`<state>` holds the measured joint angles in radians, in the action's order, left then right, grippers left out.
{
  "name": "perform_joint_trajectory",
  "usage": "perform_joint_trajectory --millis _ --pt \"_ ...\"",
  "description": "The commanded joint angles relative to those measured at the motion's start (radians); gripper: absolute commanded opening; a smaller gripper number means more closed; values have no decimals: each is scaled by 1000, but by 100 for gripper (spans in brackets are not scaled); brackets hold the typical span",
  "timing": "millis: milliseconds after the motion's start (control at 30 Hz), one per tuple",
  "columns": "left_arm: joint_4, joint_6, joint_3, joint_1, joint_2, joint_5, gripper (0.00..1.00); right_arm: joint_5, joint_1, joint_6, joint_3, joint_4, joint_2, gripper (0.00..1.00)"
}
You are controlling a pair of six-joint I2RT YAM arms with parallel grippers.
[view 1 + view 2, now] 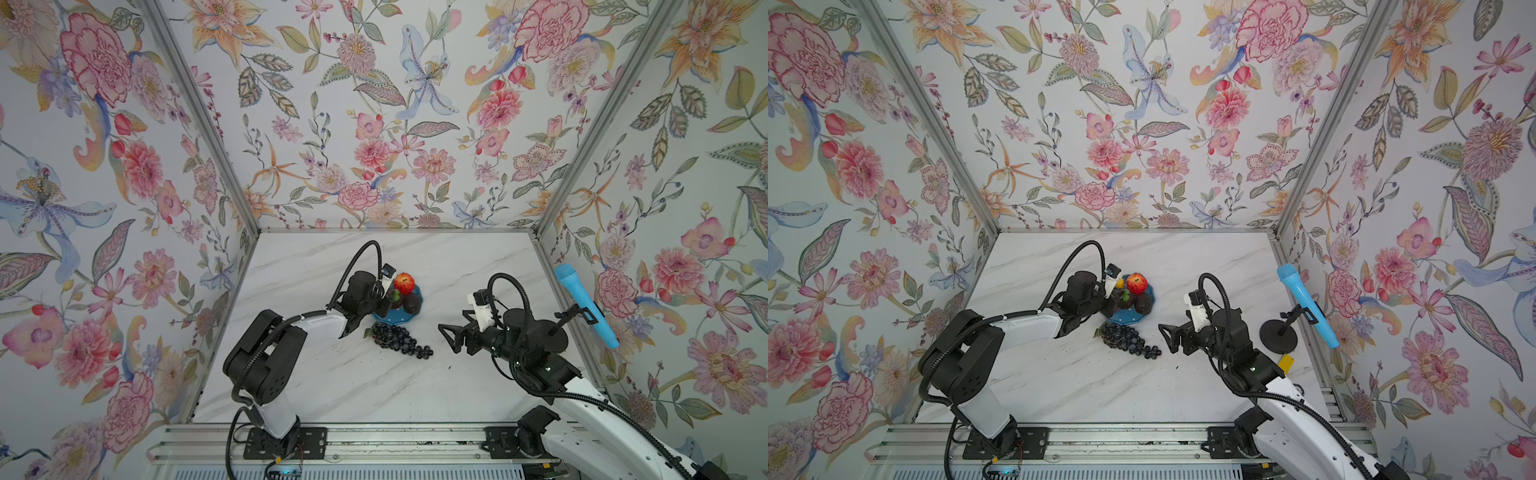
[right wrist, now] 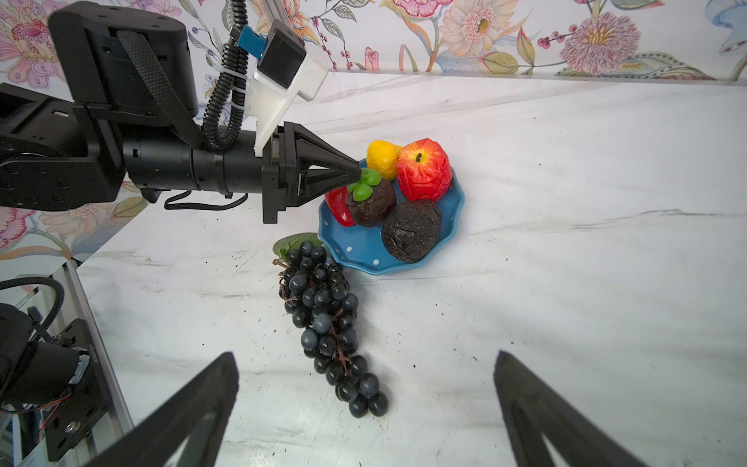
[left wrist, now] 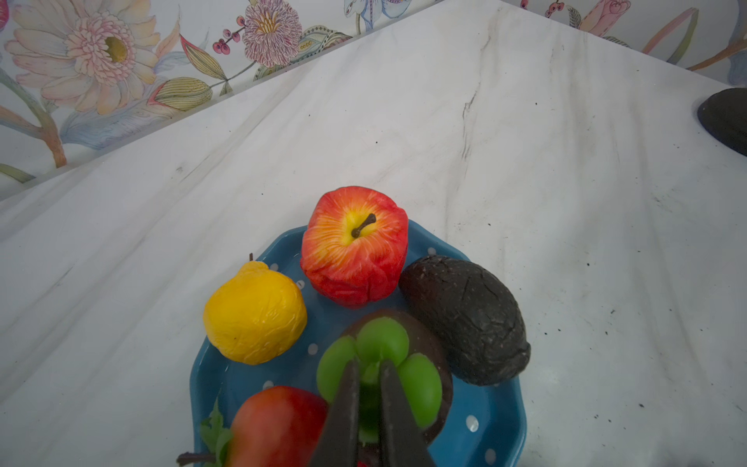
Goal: Arrange fruit in a fruit bowl
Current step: Place the fruit in the fruit bowl.
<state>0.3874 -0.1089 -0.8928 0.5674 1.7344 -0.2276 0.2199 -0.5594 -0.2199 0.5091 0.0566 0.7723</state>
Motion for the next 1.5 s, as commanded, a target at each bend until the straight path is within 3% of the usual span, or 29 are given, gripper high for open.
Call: perform_joint_trajectory --millis 0,233,467,733,1000,1200,1467 --pt "22 -13 -39 -9 31 30 10 2 -1 -13 -8 -3 3 99" --pt "21 1 -51 -11 58 47 14 0 -1 -10 -4 1 2 99" --pt "20 2 -51 -11 51 44 28 -1 -1 -7 -1 -1 9 99" --pt "16 3 -38 -11 13 44 33 -4 -2 -8 -1 1 12 99" --pt "64 -49 68 -11 -160 2 44 -33 -32 52 70 114 83 99" --pt "208 -199 268 -23 -411 5 59 -95 -161 129 141 168 203 99" --pt "-209 -267 277 -35 -489 130 60 -123 -257 148 152 124 381 99"
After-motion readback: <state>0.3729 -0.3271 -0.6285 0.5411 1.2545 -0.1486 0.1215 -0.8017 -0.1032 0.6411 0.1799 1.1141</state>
